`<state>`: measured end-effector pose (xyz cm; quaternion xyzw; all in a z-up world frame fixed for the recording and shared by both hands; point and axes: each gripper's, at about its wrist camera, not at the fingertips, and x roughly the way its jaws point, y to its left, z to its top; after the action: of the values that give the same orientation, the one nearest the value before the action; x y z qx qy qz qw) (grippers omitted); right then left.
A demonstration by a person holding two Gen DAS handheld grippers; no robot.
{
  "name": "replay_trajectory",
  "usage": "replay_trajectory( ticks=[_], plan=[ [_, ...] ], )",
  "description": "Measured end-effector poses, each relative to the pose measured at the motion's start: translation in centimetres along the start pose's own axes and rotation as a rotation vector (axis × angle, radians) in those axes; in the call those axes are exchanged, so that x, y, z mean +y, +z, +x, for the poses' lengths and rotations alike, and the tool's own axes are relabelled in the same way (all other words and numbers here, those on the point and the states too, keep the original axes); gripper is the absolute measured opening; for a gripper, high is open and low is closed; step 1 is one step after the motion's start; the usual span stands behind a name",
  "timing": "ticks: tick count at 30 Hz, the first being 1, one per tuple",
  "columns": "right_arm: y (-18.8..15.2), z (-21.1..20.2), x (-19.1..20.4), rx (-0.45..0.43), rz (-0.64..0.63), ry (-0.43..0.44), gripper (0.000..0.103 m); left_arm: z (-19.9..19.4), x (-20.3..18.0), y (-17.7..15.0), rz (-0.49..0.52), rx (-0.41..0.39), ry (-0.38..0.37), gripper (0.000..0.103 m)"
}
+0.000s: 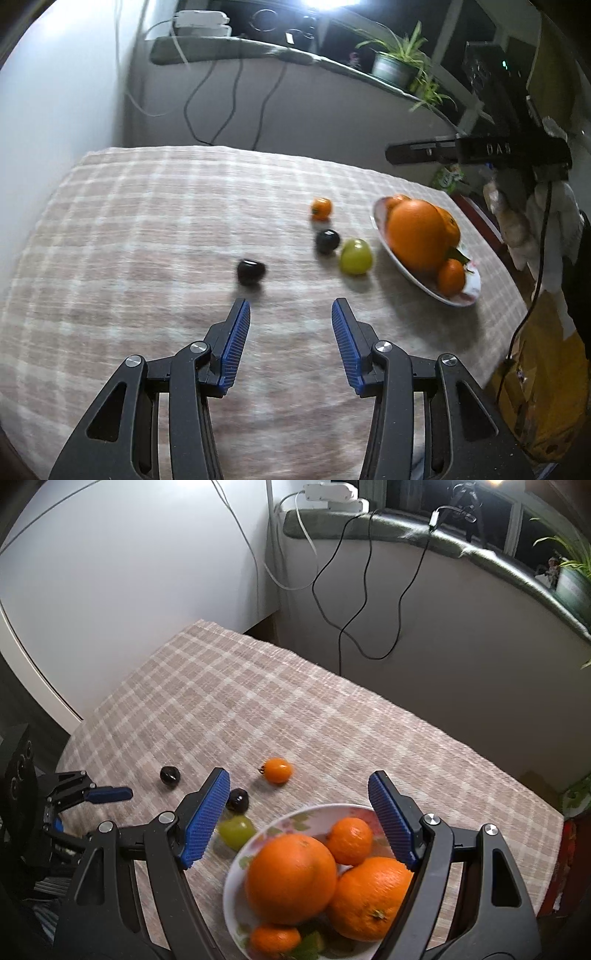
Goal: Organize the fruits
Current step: 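Withdraw both grippers toward the dark plums and small orange fruit, then grasp a dark plum with the left gripper while the right gripper grasps the small orange fruit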
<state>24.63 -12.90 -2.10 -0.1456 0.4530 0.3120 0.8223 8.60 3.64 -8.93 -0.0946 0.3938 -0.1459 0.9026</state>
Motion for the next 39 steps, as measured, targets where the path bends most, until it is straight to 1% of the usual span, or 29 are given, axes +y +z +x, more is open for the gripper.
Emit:
replay_trajectory(
  ticks=[3, 7, 14, 17, 22, 24, 26, 33, 39],
  plan=[
    [0.6, 1.4, 0.5, 0.038, -0.003, -0.004, 0.08, 0.3, 1.0, 0.4, -0.027, 0.001, -0.005, 0.045],
    [1.1, 3.0, 0.7, 0.08, 0.013, -0.008, 0.079, 1.1, 1.6, 0.8, -0.037, 0.008, -0.007, 0.045],
    [2.0, 6.0, 1.2, 0.16, 0.029, 0.002, 0.065, 2.3, 2.0, 1.3, -0.045, 0.028, -0.014, 0.044],
    [2.2, 7.1, 1.4, 0.185, 0.038, 0.013, 0.058, 3.0, 2.0, 1.7, -0.041, 0.035, -0.005, 0.044],
    [2.2, 8.7, 2.1, 0.225, 0.022, 0.015, 0.054, 3.9, 2.2, 1.9, -0.033, 0.048, 0.006, 0.044],
    [2.1, 9.2, 2.4, 0.238, 0.011, 0.013, 0.052, 4.3, 2.4, 1.9, -0.033, 0.054, 0.008, 0.042],
    [2.1, 9.8, 2.8, 0.254, 0.001, 0.016, 0.048, 4.8, 2.3, 2.0, -0.029, 0.061, 0.014, 0.04],
    [2.1, 10.5, 3.1, 0.278, -0.009, 0.003, 0.047, 5.6, 1.5, 2.4, -0.002, 0.073, 0.022, 0.035],
    [2.2, 10.7, 3.0, 0.289, -0.011, -0.007, 0.047, 6.4, 1.5, 2.7, 0.002, 0.084, 0.036, 0.031]
  ],
)
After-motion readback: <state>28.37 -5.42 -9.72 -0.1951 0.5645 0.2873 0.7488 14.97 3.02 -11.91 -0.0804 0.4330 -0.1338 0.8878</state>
